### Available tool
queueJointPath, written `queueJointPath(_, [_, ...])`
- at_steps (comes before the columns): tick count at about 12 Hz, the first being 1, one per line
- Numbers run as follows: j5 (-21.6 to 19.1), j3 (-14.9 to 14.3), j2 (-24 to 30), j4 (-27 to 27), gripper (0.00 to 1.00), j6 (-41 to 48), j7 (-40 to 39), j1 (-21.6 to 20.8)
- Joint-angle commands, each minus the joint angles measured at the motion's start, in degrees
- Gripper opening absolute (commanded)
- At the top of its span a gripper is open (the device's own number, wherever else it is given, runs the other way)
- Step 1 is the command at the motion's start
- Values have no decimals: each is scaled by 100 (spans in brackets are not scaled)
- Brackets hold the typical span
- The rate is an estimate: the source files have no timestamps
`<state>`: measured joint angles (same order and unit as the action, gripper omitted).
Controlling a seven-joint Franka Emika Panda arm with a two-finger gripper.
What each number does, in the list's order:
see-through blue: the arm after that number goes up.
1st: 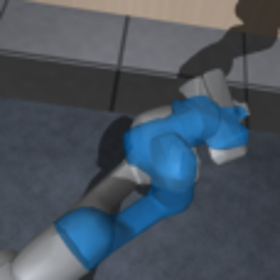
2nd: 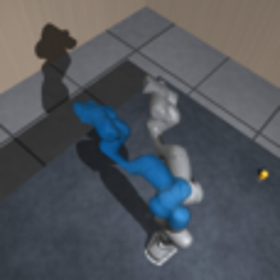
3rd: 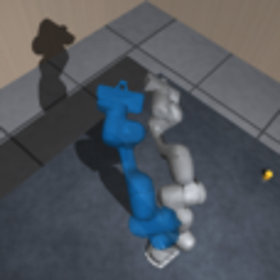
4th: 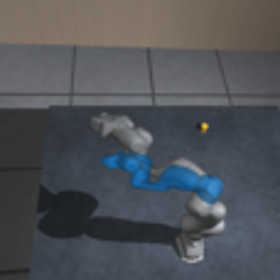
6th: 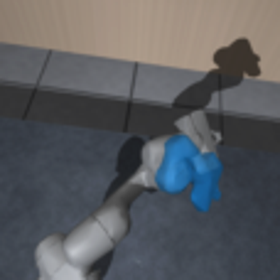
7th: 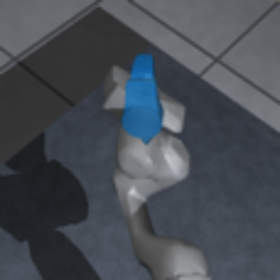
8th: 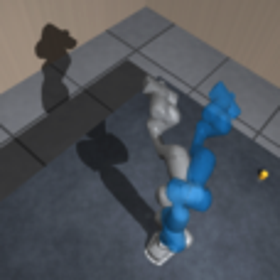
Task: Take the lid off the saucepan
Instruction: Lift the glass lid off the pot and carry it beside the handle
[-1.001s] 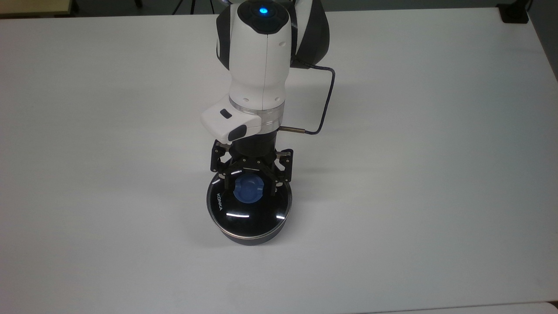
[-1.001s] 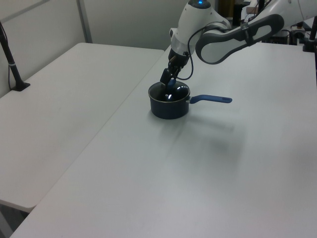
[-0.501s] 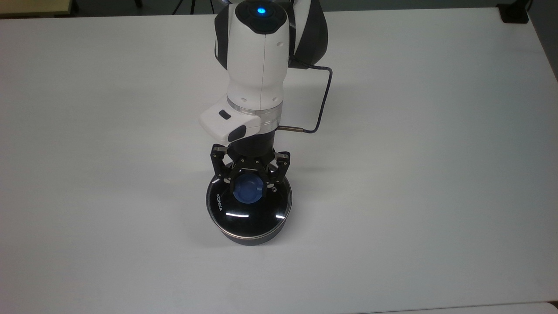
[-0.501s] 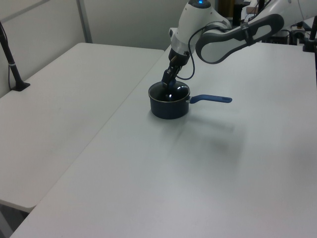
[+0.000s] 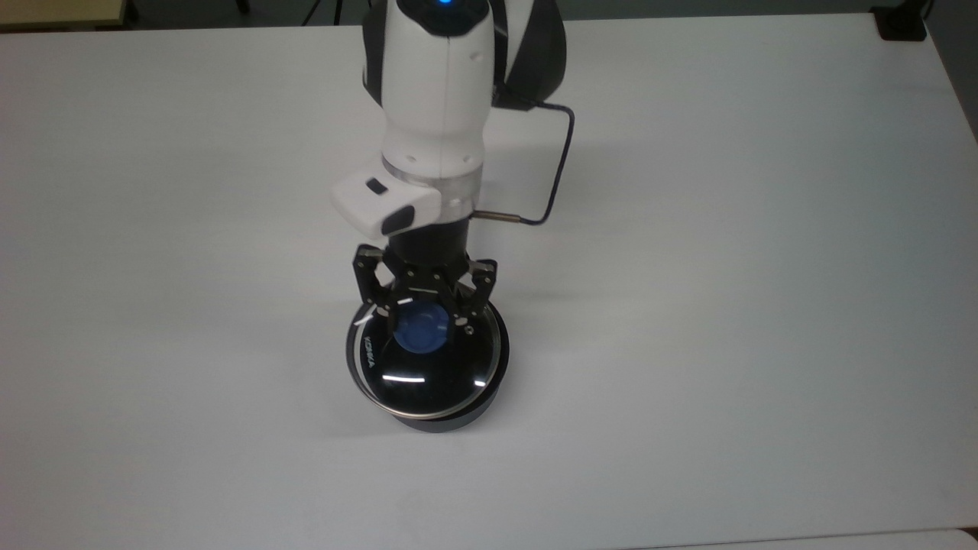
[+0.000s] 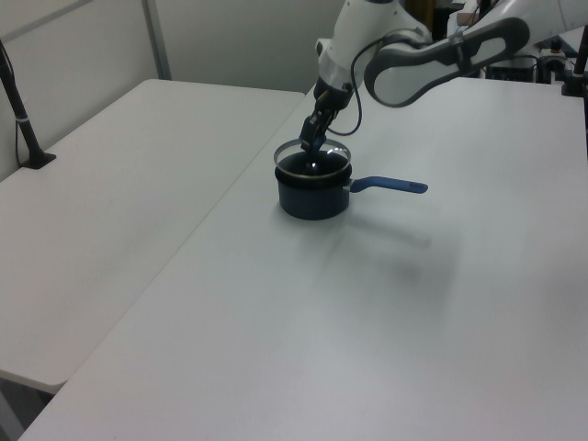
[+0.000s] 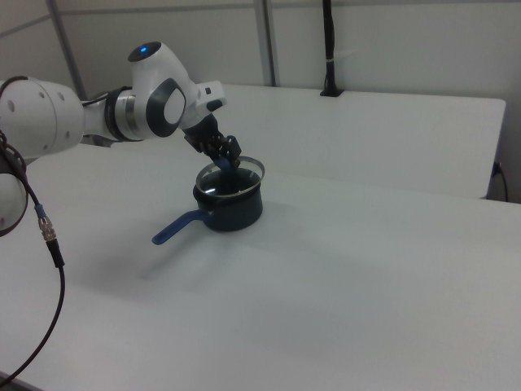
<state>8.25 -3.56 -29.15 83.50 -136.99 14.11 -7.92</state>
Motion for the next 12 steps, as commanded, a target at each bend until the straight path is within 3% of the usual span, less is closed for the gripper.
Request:
queueJointPath(1, [-25,-39,760,658,42,635,-67,62])
queueJointPath(2, [-16,-48,918,825,38,908,-127,106])
queueJointPath(6, [-16,-48,2026,2221,37,937,-566,729])
queueJointPath(9, [-8,-48,2115,2916,37,840,-1006,1125])
queueJointPath(11, [45,-48,2124,3600,37,37,-981,1082])
queueJointPath(12, [45,-48,2107,3656,37,-238,-937,1073])
